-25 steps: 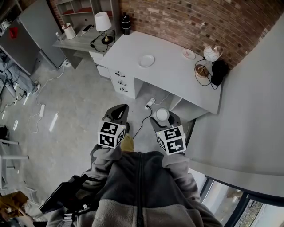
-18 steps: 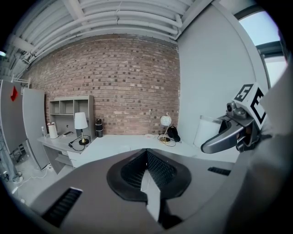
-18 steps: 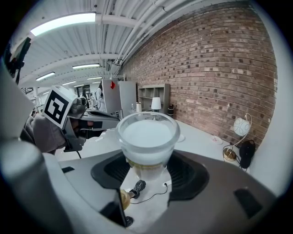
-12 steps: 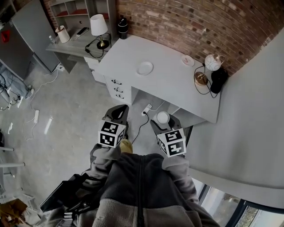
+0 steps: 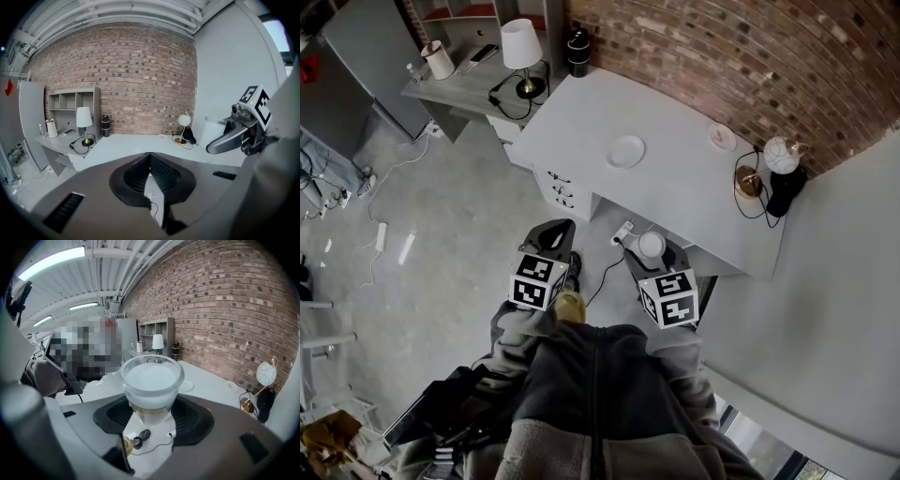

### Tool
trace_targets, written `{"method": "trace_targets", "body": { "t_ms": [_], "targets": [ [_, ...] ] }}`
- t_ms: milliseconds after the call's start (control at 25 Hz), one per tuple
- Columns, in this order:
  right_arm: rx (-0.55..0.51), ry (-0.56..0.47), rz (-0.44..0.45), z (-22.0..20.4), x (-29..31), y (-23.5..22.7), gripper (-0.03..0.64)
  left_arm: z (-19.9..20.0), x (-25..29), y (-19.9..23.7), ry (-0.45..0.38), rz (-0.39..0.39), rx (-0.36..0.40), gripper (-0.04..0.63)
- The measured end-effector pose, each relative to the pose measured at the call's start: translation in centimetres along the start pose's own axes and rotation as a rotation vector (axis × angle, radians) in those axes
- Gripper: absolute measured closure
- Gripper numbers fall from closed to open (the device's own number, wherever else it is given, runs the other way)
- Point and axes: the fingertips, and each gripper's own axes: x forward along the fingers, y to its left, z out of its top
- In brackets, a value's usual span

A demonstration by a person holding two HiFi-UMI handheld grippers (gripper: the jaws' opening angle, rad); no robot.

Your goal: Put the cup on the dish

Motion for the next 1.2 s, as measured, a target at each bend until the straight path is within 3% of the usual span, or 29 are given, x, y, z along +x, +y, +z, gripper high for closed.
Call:
{"method": "trace_targets", "body": {
  "t_ms": [240, 960, 1200],
  "targets": [
    [0.014, 0.035, 0.014, 1.7, 4.3, -1.4, 0.365, 0.3, 3.2, 3.7, 0.036, 0.000, -0.019, 0.589],
    [0.025, 0.075, -0.013, 10.9, 14.7, -7.2, 0.365, 5.2, 14.2, 12.1, 0.080, -0.096, -0.021, 0.589],
    [0.045, 0.099, -0.029, 12.1, 16.8, -8.3, 0.365, 5.9, 16.8, 13.6, 0.107, -0.139, -0.025, 0.589]
  ]
}}
